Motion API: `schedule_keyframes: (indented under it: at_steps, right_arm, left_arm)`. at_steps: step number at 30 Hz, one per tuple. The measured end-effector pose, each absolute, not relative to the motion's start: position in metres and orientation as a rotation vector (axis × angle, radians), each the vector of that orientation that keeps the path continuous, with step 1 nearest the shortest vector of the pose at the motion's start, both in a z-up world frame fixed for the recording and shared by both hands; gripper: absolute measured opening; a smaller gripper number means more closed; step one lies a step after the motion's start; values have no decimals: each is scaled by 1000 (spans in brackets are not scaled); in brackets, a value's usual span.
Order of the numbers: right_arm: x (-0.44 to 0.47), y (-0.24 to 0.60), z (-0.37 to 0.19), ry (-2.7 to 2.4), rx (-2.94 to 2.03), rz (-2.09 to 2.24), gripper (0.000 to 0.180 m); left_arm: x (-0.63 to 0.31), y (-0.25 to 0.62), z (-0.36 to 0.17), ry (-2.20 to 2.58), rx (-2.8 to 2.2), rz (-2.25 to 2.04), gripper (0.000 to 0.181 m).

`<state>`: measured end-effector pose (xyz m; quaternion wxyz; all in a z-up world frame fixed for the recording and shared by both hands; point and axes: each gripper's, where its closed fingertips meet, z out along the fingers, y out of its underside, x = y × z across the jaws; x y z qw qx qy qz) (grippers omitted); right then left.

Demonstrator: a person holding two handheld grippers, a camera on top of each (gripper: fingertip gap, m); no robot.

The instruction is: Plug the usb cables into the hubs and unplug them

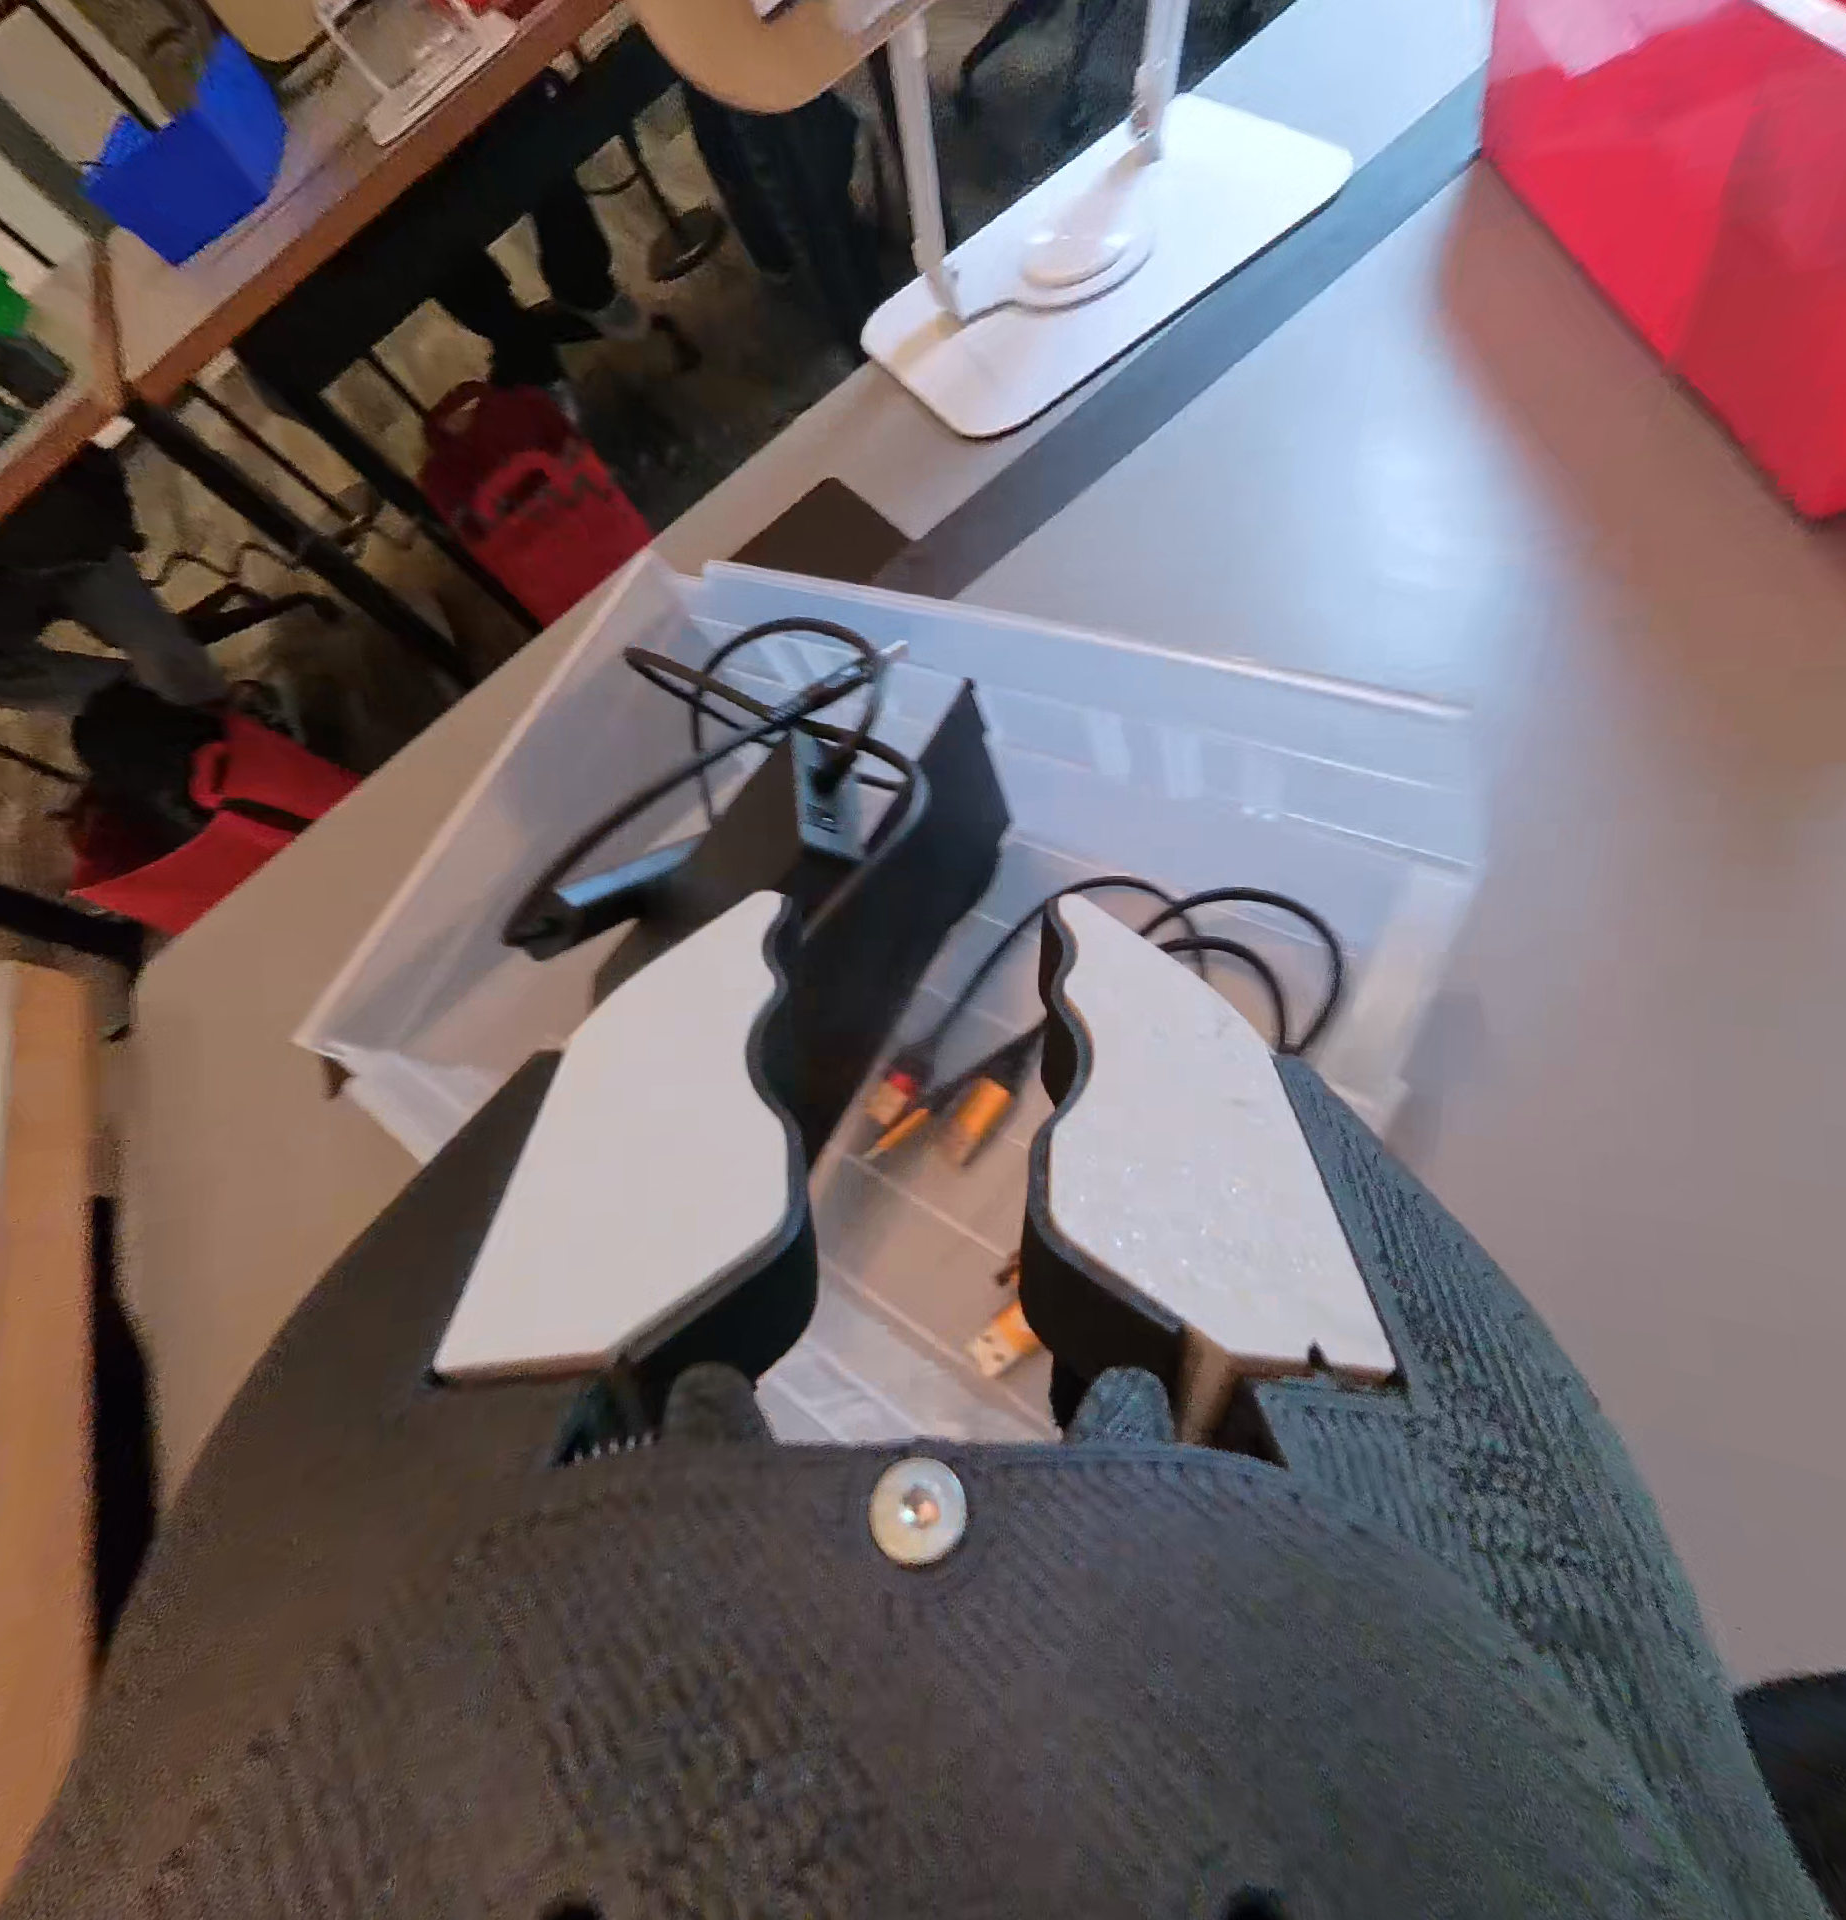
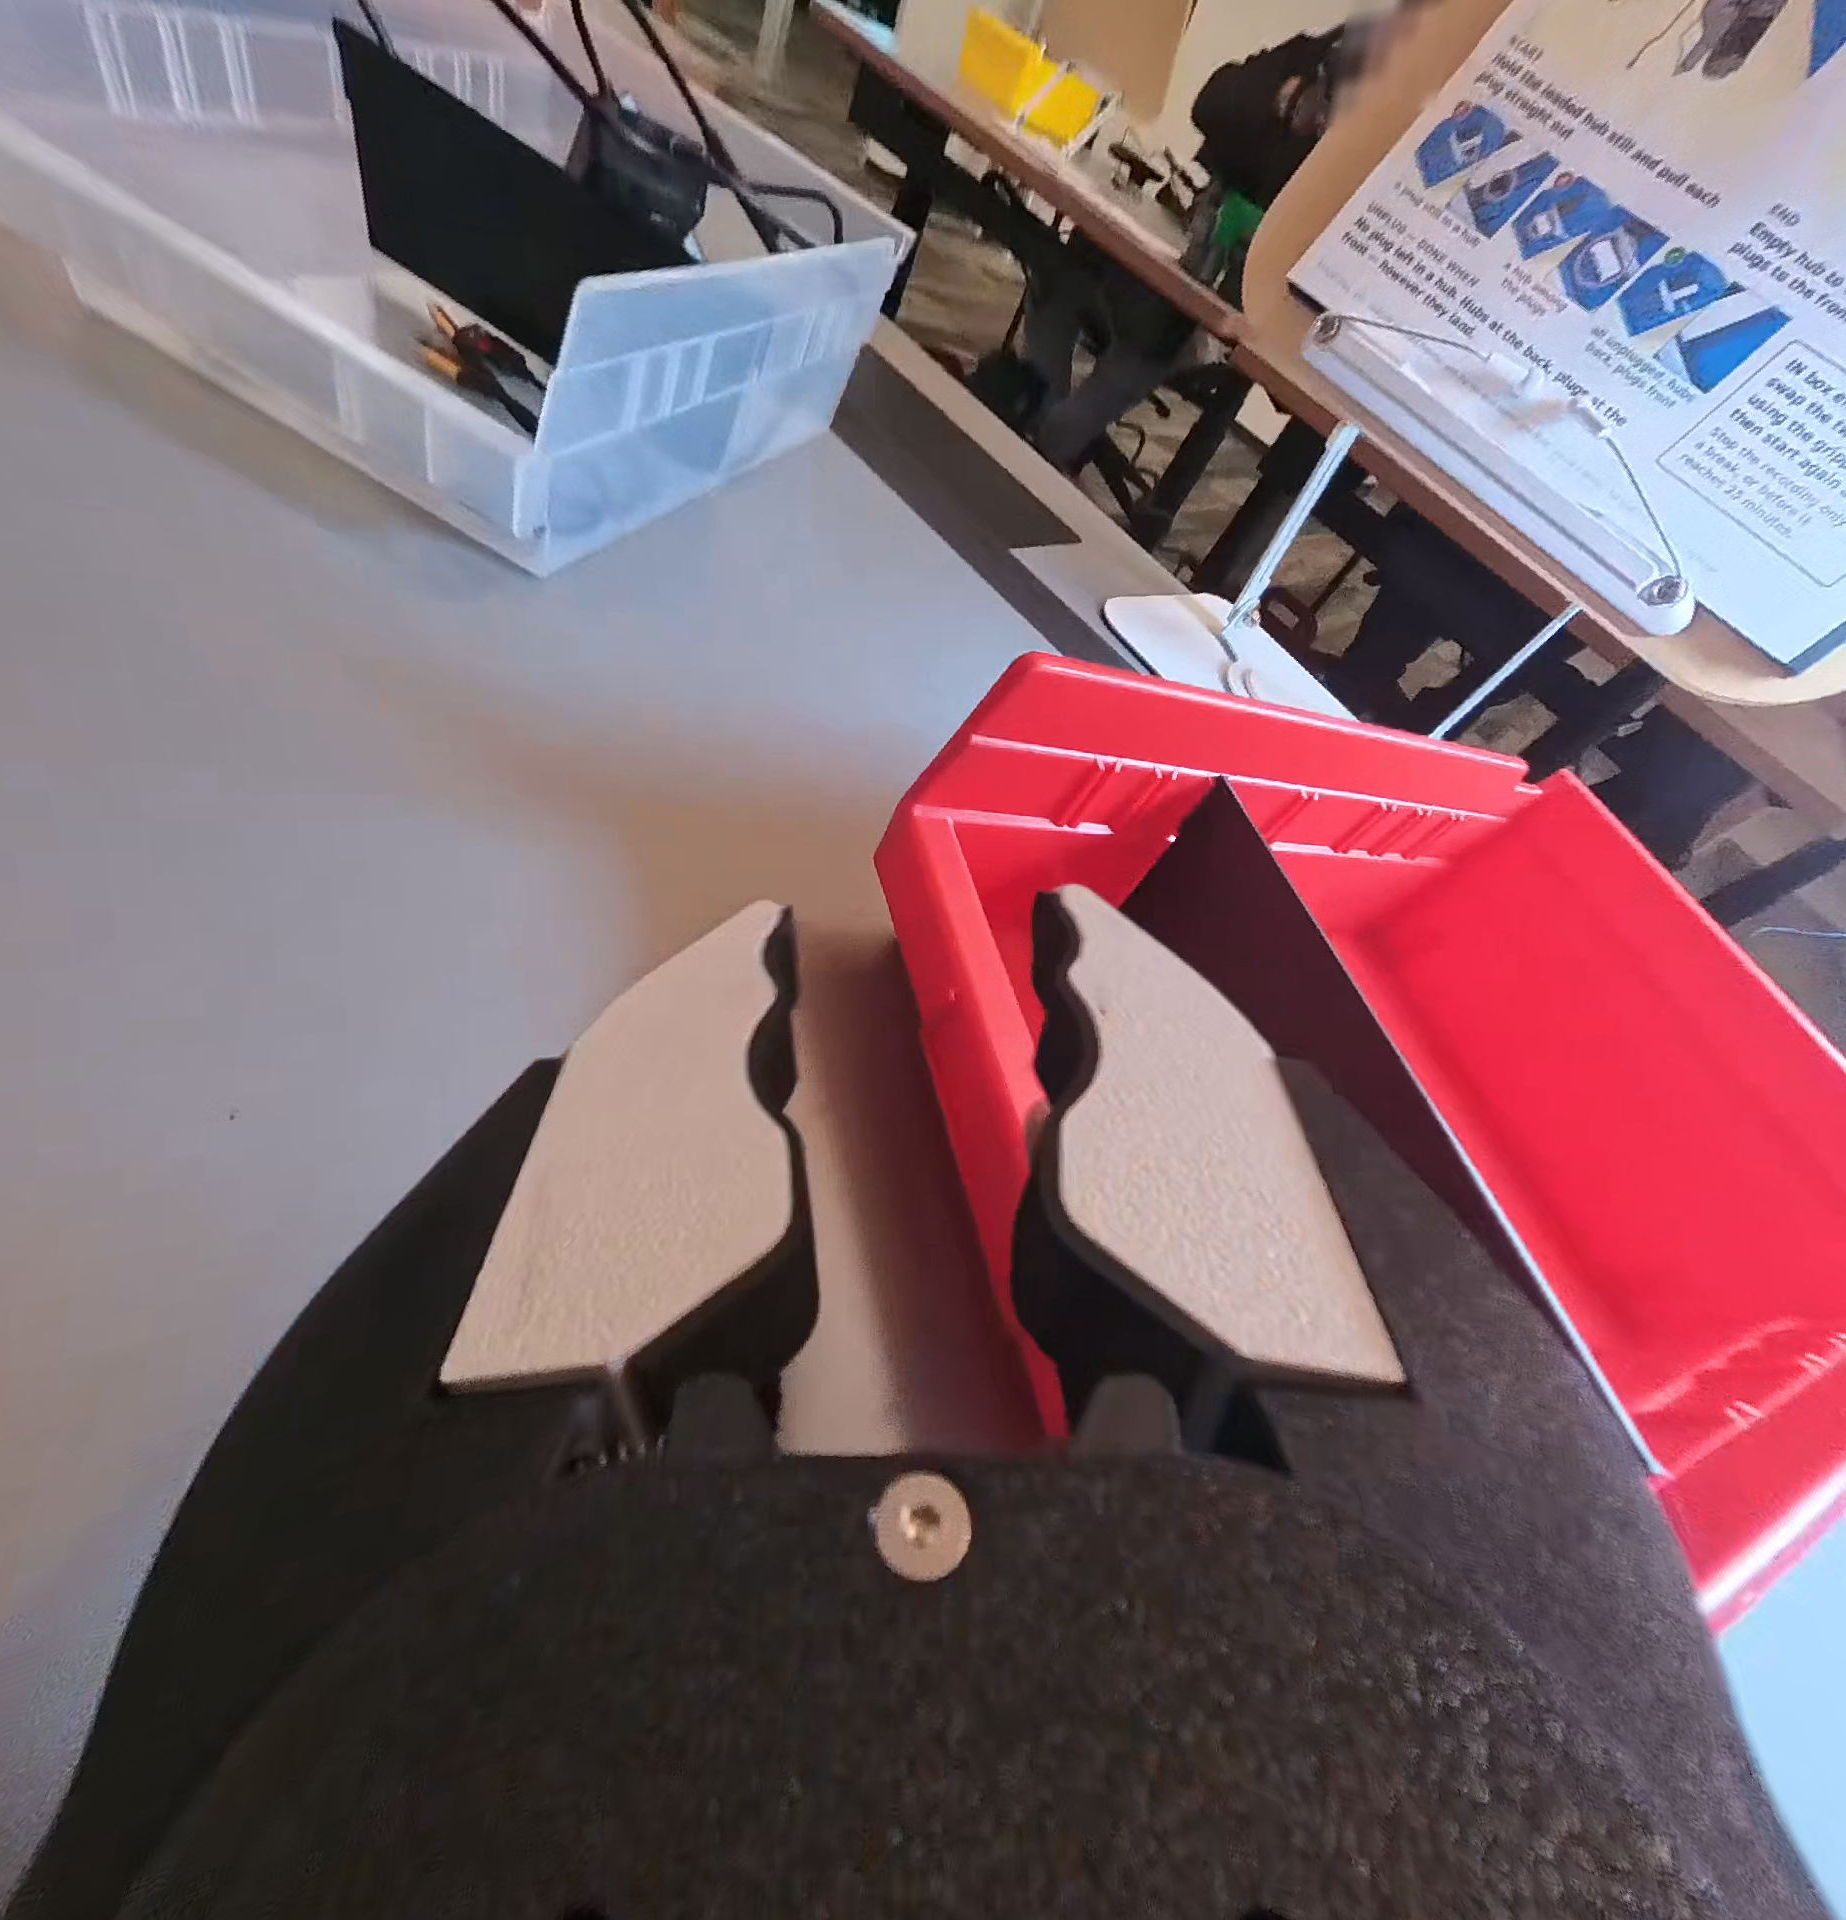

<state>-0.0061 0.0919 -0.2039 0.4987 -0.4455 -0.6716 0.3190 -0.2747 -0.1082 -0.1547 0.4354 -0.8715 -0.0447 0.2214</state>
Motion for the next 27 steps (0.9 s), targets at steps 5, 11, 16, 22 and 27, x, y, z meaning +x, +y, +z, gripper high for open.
schedule_keyframes:
  at_steps: [5, 11, 16, 22, 27]
  right_arm:
    - [-5, 92, -204, -1520, -1127, 893, 4]
    - [-6, 104, -200, -1359, -1238, 1027, 44]
    - [-6, 107, -200, -1342, -1246, 1037, 58]
    - [-6, 105, -202, -1363, -1237, 1030, 60]
    - [-8, 102, -207, -1390, -1237, 1022, 58]
  left_arm:
    - [-308, -87, -168, -18, -2355, 774, 45]
    - [-326, -66, -208, -1, -2558, 810, 54]
    - [-327, -56, -218, 13, -2579, 831, 55]
    - [-329, -57, -213, -16, -2562, 801, 52]
    - [-333, -61, -204, 3, -2545, 864, 44]
